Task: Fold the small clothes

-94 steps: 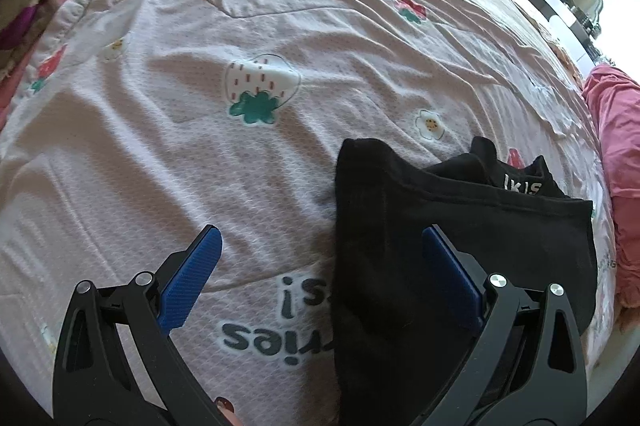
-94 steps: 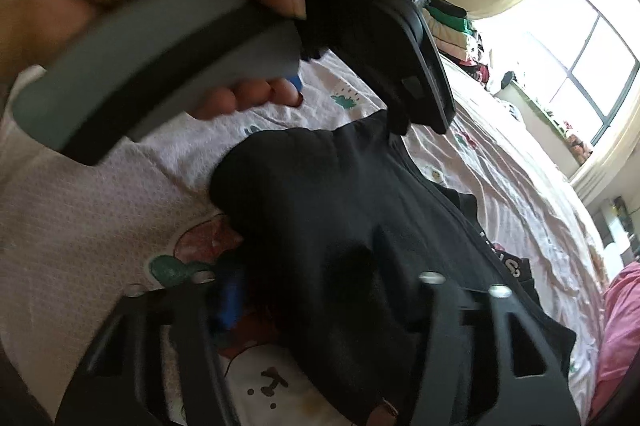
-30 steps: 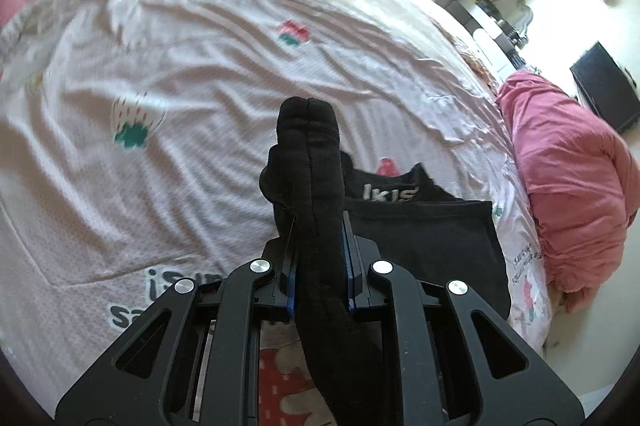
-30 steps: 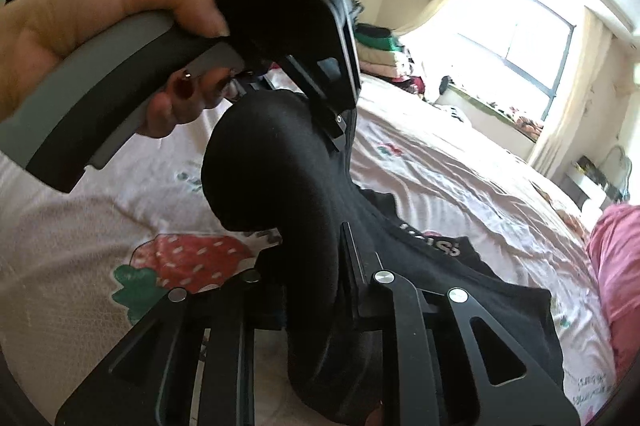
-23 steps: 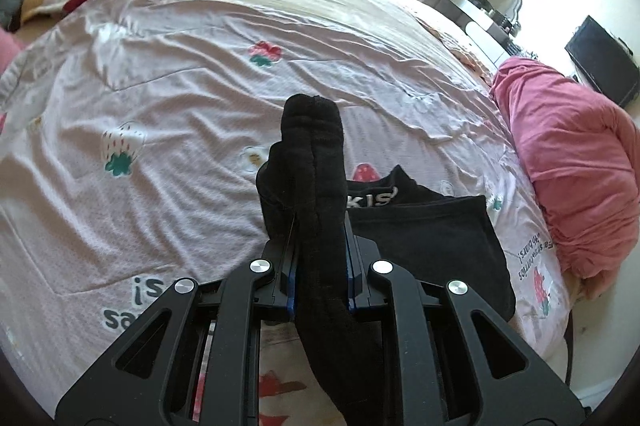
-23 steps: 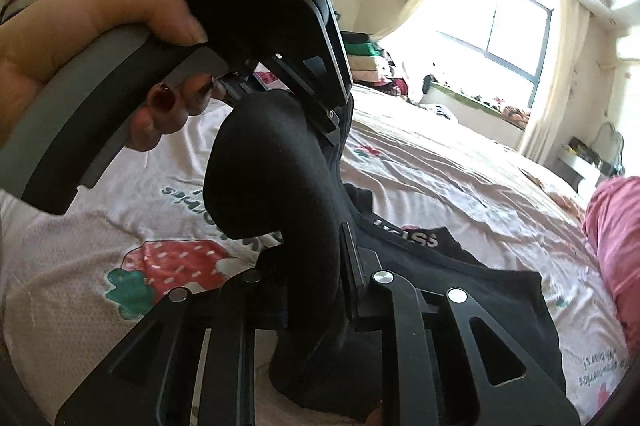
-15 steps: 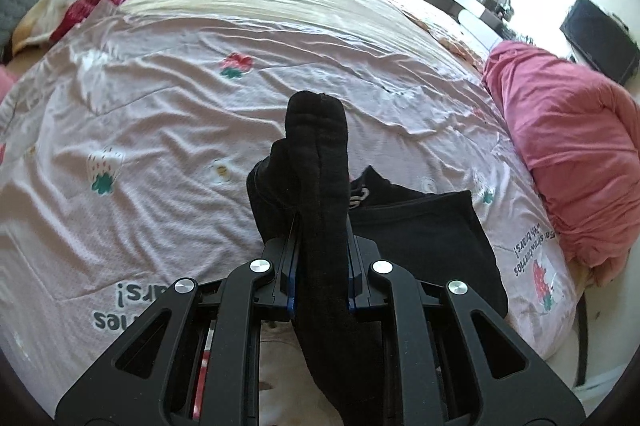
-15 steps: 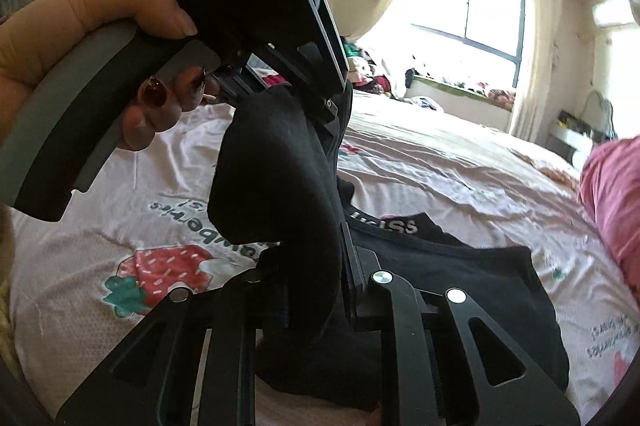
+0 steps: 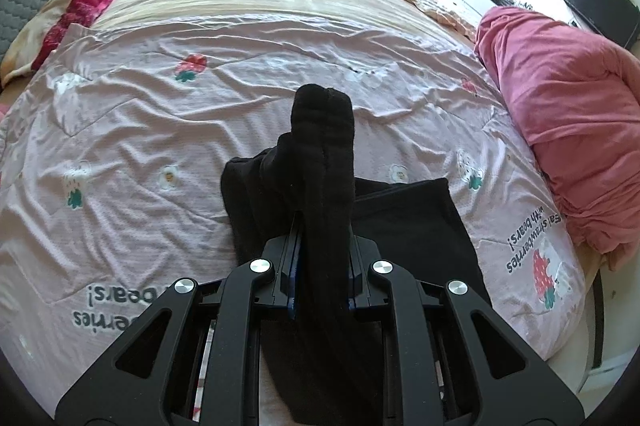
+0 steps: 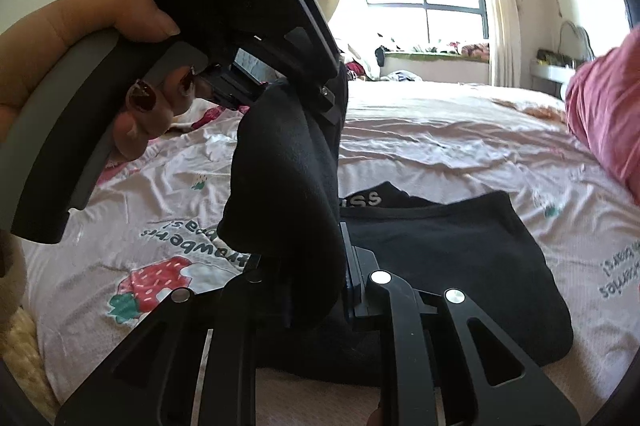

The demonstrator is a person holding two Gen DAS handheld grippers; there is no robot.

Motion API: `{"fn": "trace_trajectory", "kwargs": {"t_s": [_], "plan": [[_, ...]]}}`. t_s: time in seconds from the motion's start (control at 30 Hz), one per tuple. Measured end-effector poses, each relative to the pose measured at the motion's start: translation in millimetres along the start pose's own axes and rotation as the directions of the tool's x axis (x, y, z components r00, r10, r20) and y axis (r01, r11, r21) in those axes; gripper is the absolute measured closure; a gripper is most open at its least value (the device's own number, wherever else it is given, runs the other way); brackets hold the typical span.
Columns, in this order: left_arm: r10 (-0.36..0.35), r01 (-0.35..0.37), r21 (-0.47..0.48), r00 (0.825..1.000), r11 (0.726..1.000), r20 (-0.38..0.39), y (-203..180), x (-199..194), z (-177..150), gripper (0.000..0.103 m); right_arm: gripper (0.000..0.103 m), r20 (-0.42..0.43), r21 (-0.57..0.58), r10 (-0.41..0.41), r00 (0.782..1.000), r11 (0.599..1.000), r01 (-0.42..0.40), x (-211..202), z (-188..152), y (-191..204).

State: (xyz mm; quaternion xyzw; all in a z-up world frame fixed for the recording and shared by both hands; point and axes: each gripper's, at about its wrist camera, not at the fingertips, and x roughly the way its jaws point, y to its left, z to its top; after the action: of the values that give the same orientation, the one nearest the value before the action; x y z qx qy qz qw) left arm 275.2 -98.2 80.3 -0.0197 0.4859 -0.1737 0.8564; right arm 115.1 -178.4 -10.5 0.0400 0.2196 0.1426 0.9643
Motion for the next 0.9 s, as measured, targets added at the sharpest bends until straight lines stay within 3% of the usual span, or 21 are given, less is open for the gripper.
{"fn": "trace_trajectory", "kwargs": {"t_s": [0.53,0.9], "plan": [[0.034,-0.029,0.060,0.996,0.998,-0.085,-69,49,1,0.093,0.090,-0.019,0.183,0.013,1.000,0.983,-0.009,-16,-19,-63],[0.052,-0.041,0.080,0.988,0.996,-0.144,-100,84,-1,0.093,0.091,-0.039,0.321,0.028,0.999,0.947,-0.014,-27,-33,-102]]}}
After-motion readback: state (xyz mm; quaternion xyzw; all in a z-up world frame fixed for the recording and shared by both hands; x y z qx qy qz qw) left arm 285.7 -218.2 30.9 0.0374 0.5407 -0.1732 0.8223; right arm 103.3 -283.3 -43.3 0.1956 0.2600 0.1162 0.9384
